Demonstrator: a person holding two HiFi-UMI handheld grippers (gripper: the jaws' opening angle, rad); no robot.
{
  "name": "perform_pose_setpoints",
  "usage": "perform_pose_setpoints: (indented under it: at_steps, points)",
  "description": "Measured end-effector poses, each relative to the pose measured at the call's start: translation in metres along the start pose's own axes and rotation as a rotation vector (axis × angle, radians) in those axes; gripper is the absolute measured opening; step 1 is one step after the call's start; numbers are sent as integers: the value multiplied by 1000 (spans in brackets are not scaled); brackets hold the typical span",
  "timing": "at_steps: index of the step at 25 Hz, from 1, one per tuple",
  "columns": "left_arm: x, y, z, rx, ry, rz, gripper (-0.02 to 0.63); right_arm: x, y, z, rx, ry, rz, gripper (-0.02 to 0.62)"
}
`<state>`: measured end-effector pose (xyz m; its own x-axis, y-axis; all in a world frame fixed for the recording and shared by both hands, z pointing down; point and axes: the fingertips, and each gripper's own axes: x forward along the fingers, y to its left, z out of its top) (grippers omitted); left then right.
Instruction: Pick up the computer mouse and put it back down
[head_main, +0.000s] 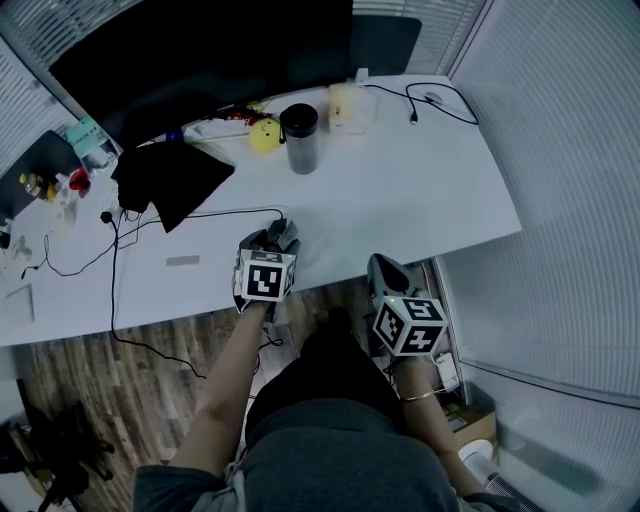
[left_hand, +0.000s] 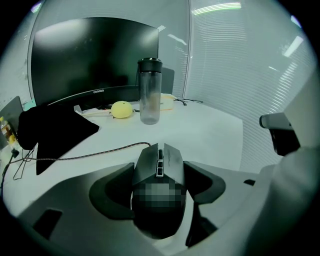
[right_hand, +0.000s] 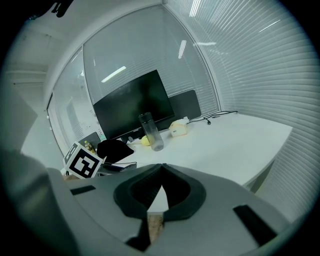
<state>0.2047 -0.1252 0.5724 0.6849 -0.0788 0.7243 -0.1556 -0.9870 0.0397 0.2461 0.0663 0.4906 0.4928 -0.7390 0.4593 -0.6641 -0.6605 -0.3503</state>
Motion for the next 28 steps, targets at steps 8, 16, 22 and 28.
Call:
perform_pose_setpoints:
  at_steps: [8,16,22,28]
  points:
    - [-27,-12,2,7,-47,-21,299,-16,16,-5,-5,-26,1,7]
    - [-51,-1,-4,-1,-77,-7,299,-23,36,-9,-24,-37,18,6]
    - [-62,12,-9,-28,-88,16,299,-22,49,-8,-45,-37,35,6]
    - [-73,31,-15,-71,-100,54,299,-12,64,-5,-72,-25,79,6]
